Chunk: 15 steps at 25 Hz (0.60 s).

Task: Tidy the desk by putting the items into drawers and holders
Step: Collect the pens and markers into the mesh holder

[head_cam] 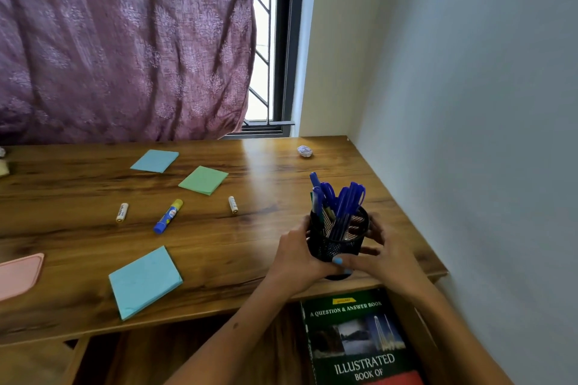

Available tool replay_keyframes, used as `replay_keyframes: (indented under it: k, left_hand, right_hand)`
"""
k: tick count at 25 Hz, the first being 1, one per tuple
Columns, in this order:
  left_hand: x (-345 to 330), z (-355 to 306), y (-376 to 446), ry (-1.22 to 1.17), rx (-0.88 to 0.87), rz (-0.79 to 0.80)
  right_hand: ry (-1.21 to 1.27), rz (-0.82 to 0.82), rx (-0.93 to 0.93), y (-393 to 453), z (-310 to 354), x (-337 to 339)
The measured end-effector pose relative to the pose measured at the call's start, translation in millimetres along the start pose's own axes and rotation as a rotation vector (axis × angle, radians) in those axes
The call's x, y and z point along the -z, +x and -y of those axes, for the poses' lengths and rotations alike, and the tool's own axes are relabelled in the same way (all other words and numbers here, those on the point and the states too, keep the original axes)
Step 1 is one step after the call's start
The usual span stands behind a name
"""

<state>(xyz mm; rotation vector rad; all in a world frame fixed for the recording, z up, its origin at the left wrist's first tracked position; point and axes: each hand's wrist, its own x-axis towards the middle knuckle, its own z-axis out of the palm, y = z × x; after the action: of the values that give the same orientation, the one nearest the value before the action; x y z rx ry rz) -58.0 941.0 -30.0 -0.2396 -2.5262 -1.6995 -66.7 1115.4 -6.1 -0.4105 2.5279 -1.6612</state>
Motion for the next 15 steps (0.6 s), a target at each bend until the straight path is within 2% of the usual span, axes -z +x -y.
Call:
replay_keyframes:
  k: [7,15]
  left_hand:
    - [-39.3,-1.4,44.5,0.143,-0.029,0.241]
    - [-109.5,-4.8,78.4,0.078,-0.060,0.199]
  right_hand:
    - [0.028,-0.202,-0.036,-9.3,-25.3,34.9]
    - [-0.026,-0.368,-0.135,-5.9,-67.7,79.1]
